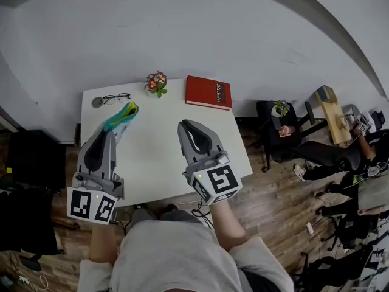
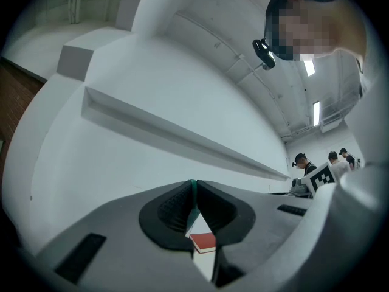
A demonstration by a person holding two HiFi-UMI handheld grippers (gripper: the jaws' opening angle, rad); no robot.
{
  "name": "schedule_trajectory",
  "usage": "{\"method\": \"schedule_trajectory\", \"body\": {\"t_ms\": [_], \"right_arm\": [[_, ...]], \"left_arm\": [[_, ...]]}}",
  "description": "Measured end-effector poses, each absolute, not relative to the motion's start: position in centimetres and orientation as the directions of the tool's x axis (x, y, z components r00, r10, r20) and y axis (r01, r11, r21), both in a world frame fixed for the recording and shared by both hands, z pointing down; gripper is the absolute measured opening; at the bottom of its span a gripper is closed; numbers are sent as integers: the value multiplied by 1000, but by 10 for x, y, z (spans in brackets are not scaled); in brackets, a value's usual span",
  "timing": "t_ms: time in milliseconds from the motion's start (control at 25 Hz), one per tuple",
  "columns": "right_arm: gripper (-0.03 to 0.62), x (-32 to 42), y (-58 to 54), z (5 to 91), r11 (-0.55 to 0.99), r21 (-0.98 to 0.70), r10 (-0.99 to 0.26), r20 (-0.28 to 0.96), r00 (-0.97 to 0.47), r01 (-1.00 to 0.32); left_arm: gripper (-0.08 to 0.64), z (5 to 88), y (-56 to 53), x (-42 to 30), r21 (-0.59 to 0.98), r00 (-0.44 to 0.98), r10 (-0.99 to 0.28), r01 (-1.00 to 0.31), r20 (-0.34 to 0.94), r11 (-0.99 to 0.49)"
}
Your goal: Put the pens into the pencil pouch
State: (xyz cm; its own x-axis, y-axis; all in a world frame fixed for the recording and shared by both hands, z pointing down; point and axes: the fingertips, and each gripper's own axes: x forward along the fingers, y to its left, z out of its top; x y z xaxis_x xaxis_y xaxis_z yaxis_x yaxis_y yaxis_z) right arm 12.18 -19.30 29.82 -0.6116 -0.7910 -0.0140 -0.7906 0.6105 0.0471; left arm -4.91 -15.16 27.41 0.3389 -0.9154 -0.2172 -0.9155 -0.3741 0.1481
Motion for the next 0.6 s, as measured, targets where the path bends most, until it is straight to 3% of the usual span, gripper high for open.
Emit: {"method": "schedule_trajectory", "body": {"t_ms": [600], "right_arm": [[44,176,-173,302,555,50,-830,-32,-557,-830]], "left_arm": [[41,267,-138,-30,105,256,-935,-952,-244,-288]]}}
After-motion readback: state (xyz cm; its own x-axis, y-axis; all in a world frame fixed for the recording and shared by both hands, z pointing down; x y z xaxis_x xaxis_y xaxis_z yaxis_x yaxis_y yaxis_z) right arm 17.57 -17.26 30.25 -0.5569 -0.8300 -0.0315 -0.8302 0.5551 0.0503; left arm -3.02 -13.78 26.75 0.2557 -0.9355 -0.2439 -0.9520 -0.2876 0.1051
